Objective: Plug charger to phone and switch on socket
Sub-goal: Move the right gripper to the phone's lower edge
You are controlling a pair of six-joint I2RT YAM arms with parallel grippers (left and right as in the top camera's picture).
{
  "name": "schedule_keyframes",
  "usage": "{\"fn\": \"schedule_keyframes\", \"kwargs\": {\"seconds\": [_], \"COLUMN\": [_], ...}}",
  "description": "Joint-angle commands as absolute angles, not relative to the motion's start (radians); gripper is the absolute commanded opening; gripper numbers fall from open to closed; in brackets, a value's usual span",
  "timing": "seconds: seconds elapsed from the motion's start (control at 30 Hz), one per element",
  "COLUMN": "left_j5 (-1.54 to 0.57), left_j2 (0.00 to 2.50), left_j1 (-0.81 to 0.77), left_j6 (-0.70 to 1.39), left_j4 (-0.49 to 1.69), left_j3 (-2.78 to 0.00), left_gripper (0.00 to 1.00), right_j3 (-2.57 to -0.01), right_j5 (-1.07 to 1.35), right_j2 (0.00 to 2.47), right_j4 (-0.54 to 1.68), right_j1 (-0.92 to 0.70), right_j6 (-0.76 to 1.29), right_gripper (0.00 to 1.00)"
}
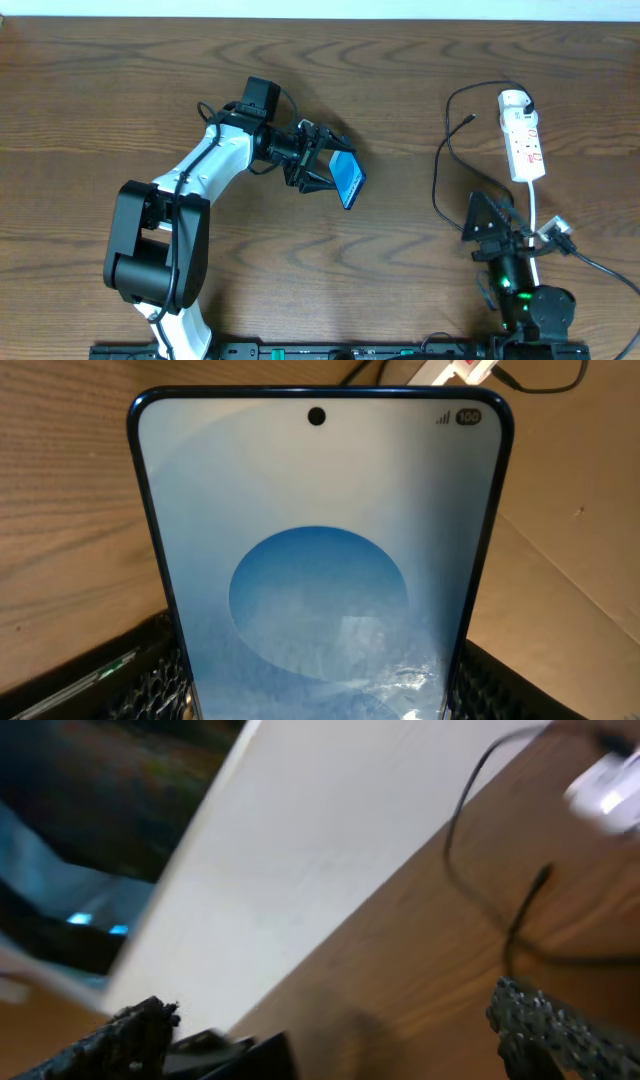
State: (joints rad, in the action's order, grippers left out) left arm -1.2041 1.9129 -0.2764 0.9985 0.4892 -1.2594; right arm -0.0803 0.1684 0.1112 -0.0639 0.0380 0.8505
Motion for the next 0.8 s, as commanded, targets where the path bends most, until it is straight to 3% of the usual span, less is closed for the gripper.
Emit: {"fn": "schedule_keyframes", "kwargs": {"seconds": [0.0,0.17,0.4,0.5,0.77], "left_j5": [-1.249,-1.25,-1.25,-1.249,-1.25], "left_j2": [1.881,1.881,1.881,1.881,1.881], "left_j1": [-0.271,-0.271,-0.271,-0.271,-0.271], "left_j6": [1.004,1.004,1.004,1.004,0.988], "left_j4": [0.487,0.487,0.487,0.486,0.484], "left_j3": [-1.292,-1.292,-1.292,-1.292,-1.292], "left_gripper": [0.7,0.7,0.7,0.7,0.7], "right_j3": [-0.279,-0.609,-1.104,-1.155,-1.155], "right_j5": [0.031,0.081,0.353,0.504,0.501], "right_j2": [0.315,0.671,1.058,1.137,1.23], "right_j4": [-0.066,0.081,0.57,0.615,0.549], "right_j1": [0.041,0.033,-0.032,-0.035,-0.058], "right_j6": [0.612,0.579,0.579,0.579,0.609], "right_gripper": [0.99,0.99,0.99,0.99,0.97]}}
